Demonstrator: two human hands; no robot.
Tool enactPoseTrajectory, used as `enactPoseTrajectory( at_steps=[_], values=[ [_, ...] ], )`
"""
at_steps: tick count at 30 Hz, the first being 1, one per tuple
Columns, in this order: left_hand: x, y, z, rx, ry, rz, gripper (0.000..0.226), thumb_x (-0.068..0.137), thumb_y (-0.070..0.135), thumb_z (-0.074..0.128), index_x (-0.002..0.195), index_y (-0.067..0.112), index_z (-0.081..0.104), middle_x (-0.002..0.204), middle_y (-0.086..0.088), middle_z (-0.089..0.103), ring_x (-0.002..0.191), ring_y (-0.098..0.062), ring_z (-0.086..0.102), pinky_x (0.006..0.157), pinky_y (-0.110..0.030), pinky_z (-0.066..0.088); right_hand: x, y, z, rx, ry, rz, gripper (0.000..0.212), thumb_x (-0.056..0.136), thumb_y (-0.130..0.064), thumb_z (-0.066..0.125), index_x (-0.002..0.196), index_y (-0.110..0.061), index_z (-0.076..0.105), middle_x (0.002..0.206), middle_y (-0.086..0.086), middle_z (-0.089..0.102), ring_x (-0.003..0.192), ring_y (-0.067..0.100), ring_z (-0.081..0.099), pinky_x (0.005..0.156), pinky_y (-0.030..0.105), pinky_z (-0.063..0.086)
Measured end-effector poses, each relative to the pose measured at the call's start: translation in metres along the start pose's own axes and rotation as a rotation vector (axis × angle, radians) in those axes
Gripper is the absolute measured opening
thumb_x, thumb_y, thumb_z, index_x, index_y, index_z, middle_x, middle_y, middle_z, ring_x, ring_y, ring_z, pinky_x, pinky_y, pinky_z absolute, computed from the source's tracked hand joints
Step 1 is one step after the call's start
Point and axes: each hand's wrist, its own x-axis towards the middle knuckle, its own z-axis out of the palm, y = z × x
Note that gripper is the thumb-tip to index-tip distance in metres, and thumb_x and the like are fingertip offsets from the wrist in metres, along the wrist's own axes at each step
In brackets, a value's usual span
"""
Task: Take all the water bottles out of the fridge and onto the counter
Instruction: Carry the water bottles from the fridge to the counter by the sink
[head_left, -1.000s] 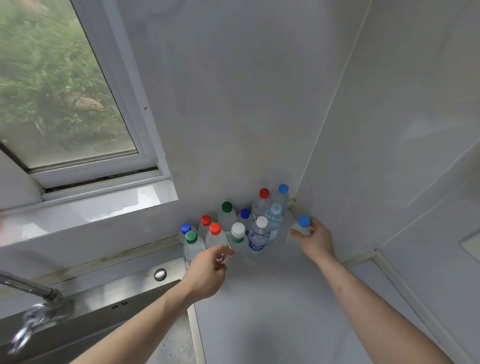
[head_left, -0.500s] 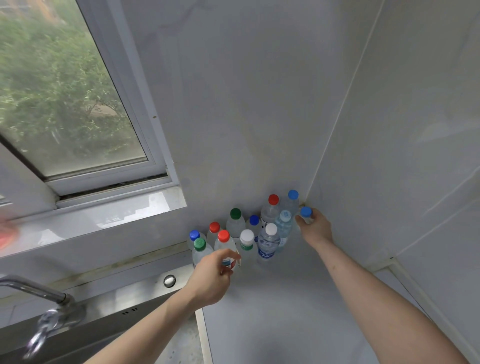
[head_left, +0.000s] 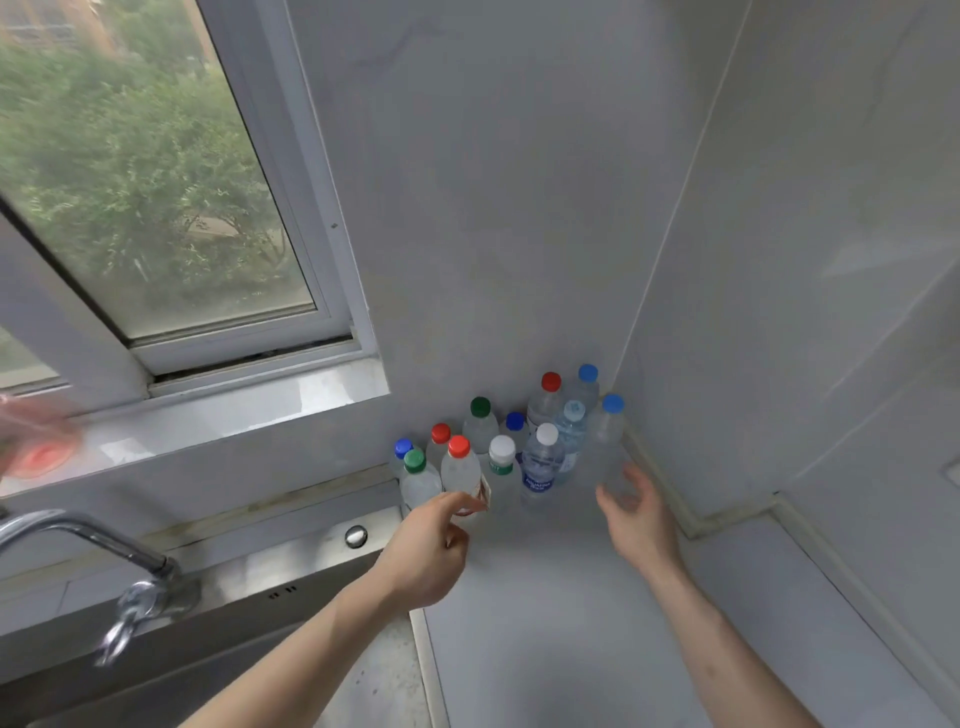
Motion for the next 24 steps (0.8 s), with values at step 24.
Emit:
enactPoseTrajectory(
  at_steps=[24],
  values=[
    [-0.163, 0.005, 0.073, 0.007, -0.458, 0.485, 0.037, 0.1, 0.024, 0.058, 0.131, 0.043, 0.054, 0.141, 0.03, 0.045, 0.119, 0.001, 0.053, 0.103, -0.028, 0.047, -0.366, 0.04, -0.05, 0.037, 0.155, 0.11, 0.043, 0.101, -0.027, 0.067, 0.137, -0.05, 0.057, 0.148, -0.028, 0.05, 0.138, -0.006, 0.046, 0.114, 0.024, 0.044]
  ],
)
